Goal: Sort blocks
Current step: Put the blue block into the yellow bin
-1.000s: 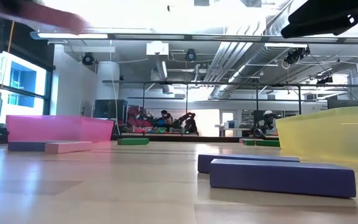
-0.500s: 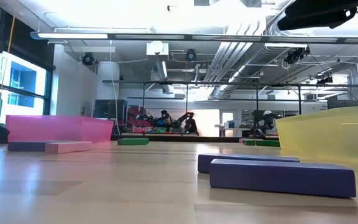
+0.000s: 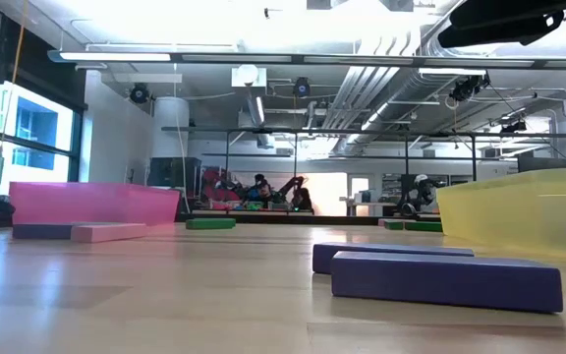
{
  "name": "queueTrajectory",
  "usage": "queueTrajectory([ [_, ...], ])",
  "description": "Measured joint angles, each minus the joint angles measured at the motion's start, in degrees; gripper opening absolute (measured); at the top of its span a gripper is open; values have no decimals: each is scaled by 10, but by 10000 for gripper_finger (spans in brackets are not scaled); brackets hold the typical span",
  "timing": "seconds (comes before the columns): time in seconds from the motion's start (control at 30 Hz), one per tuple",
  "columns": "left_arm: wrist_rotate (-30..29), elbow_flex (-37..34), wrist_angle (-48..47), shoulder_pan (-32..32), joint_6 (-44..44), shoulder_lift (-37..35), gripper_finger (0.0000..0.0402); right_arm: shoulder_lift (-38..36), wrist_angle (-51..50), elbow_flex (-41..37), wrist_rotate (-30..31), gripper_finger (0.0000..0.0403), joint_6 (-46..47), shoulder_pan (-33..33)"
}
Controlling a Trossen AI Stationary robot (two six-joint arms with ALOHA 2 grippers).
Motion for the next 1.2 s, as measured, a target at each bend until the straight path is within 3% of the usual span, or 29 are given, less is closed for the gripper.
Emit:
queueTrajectory([
  [0.17,-1,2,-6,0,27,-38,217,0,0,0,0,193,2,0],
  [0.23,-36,9,-4,0,39,-60,221,0,0,0,0,193,2,0],
  [0.5,-341,17,3,37,172,-114,223,0,3,0,0,193,2,-1],
  [0.67,-460,17,4,102,274,-108,221,0,4,0,0,193,2,-1],
  [0.73,-433,17,6,138,303,-106,221,0,4,0,0,193,2,-1],
  [0.87,-291,17,-2,229,388,-106,221,0,4,0,0,193,2,-1],
  [1.2,-130,-9,-17,476,643,-106,220,0,4,0,0,193,6,-1],
])
